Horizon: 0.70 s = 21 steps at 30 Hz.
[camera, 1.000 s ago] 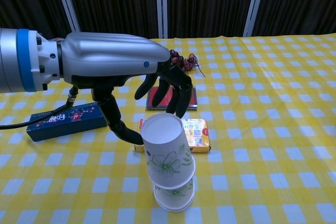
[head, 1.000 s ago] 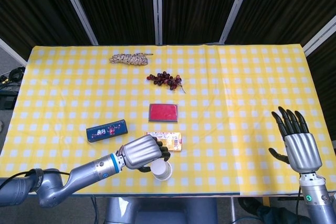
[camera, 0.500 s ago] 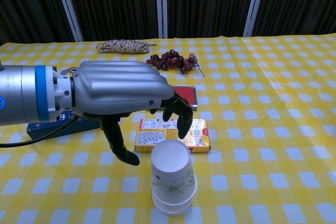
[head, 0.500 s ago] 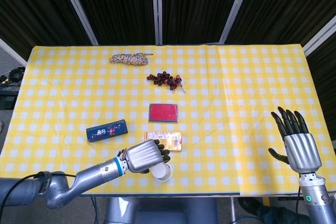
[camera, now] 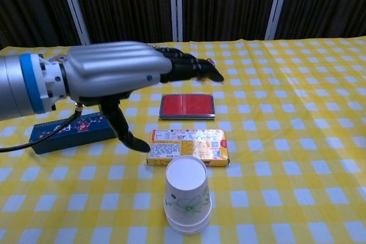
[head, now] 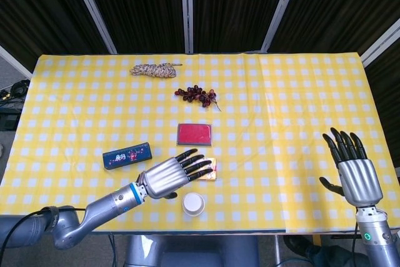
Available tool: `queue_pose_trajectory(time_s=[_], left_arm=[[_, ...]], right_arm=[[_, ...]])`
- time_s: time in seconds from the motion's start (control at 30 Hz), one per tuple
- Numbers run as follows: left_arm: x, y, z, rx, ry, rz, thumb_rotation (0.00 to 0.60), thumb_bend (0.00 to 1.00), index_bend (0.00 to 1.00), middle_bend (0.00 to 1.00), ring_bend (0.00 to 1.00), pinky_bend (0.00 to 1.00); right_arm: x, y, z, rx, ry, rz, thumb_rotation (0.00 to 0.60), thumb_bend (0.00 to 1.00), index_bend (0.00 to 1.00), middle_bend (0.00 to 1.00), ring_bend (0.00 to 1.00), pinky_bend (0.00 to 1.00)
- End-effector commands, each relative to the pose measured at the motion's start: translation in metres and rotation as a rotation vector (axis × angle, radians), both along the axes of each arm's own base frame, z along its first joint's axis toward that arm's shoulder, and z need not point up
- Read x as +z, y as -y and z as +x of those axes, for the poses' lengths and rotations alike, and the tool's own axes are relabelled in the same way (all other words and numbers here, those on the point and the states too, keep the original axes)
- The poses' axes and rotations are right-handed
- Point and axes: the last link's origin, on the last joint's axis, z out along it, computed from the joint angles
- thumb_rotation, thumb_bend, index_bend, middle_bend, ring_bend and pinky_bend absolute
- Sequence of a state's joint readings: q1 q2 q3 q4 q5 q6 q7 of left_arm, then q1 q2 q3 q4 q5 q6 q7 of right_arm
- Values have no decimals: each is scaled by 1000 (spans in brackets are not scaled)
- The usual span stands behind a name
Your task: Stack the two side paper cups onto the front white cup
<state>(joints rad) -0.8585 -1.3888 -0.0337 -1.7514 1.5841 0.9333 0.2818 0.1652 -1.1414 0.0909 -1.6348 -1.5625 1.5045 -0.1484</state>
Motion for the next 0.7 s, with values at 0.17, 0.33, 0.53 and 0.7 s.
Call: queue_pose_trajectory(time_s=[0.17, 0.33, 0.53, 0.7], left_arm=[[66, -20, -54, 246, 153, 270, 600, 0, 0, 0, 0, 0], [96, -15, -95, 415, 152, 434, 600, 0, 0, 0, 0, 0], [123, 14, -143, 587, 115, 512, 600, 0, 0, 0, 0, 0], [133, 44, -177, 675, 129, 542, 600, 0, 0, 0, 0, 0]], right_arm=[[0, -1, 1, 6, 2, 3, 600, 0, 0, 0, 0, 0], [-1, -1, 1, 9, -3, 3, 600, 0, 0, 0, 0, 0], [-2, 0, 1, 7, -13, -6, 600, 0, 0, 0, 0, 0], [-1, 1, 0, -1, -13, -12, 600, 0, 0, 0, 0, 0]])
